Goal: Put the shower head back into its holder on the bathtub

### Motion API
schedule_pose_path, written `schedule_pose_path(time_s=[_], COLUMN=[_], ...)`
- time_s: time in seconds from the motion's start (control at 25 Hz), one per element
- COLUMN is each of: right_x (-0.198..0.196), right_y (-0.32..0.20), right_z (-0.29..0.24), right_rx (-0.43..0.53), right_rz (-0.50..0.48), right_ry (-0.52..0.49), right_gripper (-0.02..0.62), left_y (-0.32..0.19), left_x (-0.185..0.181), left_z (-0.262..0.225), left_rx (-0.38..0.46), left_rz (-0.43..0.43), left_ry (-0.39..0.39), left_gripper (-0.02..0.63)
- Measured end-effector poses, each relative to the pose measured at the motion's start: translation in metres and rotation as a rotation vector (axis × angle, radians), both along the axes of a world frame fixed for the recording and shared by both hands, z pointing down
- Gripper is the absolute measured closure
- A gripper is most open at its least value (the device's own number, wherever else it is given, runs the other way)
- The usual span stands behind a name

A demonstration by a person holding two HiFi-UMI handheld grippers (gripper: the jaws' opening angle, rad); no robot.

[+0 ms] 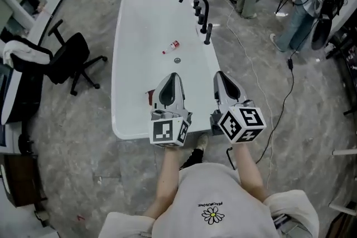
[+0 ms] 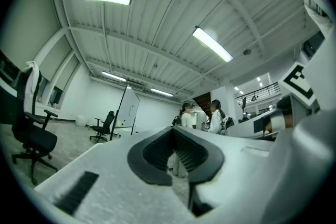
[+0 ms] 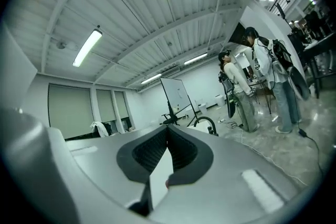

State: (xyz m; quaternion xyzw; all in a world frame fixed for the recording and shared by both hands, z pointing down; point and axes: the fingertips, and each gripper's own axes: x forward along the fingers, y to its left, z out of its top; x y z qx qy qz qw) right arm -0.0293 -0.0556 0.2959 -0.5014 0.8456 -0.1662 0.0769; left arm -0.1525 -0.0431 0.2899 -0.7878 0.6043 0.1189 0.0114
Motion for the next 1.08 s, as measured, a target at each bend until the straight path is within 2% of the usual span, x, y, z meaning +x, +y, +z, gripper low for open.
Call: schedule_pose_path(time_s=[0.2,0.4,0.6,1.08], right_x=[-0.007,-0.04,-0.033,-0.065], right_y=[0.057,0.038,0.08,0.058], right_z=[0.01,0.015,-0.01,0.024], right_rx=[0.05,0.072,0.101,0.094], right_rz=[-0.015,-0.059,-0.064,-0.092], right_ry=[0.042,0.063,0.059,0.062], right_gripper=[0.594,0.594,0.594,0.594], left_y=[0.06,0.033,0.085,0.065], left_x=[0.013,-0.011,0.005,-0.031], left_z=[0.0,0.0,-0.024,0.02], left_rx=[0.022,0.027,0.057,0.026], left_rz=[0.032,0.014,0.022,-0.008], left_ry=[-0.06,-0.064,-0.083,-0.077], left_gripper=[0.607,0.607,0.607,0.607])
